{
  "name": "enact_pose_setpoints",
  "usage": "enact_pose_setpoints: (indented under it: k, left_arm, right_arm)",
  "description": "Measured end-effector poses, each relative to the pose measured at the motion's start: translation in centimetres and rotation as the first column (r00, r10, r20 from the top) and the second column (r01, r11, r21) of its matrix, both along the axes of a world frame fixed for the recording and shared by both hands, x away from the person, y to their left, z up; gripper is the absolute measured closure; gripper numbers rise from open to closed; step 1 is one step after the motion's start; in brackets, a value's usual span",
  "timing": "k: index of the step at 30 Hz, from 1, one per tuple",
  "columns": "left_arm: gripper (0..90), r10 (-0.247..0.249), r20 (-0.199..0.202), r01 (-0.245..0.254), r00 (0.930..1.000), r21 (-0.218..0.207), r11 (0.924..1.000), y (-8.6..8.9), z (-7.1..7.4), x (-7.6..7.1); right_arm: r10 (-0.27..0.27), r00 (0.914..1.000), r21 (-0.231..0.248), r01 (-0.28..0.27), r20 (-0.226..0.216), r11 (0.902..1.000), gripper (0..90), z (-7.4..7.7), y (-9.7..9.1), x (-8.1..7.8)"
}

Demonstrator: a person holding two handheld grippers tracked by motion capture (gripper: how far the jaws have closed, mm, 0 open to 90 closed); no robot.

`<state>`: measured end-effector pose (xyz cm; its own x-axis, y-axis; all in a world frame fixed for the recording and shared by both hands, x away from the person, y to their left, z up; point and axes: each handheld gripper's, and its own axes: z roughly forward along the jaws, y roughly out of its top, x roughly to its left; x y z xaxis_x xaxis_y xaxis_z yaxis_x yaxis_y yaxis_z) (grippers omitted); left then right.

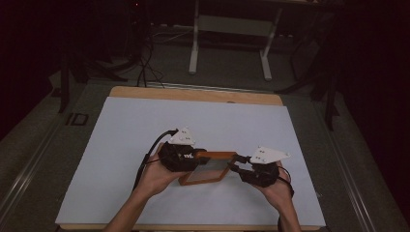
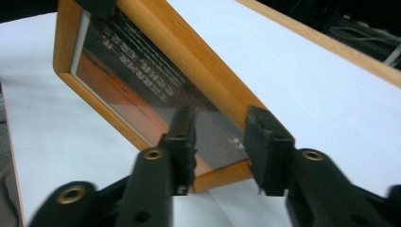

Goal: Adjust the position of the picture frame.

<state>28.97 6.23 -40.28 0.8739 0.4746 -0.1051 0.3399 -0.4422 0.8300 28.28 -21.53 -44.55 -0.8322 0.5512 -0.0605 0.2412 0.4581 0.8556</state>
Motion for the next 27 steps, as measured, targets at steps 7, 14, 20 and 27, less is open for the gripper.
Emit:
enact_pose_setpoints:
  k: [7,14,20,27]
  left_arm:
    - [68.8,-0.073,0.04,0.072,0.9966,0.008,0.9973,-1.2,0.4,1.0]
    - [68.6,-0.159,0.124,0.156,0.9794,0.039,0.9871,-2.9,0.7,0.8]
    - [66.1,-0.163,0.097,0.163,0.9818,0.013,0.9866,-3.1,0.5,1.5]
    - [53.3,-0.087,0.077,0.093,0.9932,-0.067,0.9935,-2.3,0.0,1.8]
  right_arm:
    - [0.03,0.9992,0.0,-0.03,0.025,0.9996,41.1,0.6,0.8,0.7]
    - [0.082,0.9958,-0.005,-0.082,0.041,0.9966,29.9,0.6,2.1,1.3]
    - [0.114,0.9923,-0.04,-0.113,0.047,0.9928,44.9,0.6,2.1,1.1]
    - [0.157,0.9869,-0.026,-0.156,0.037,0.9875,62.8,0.9,1.3,1.0]
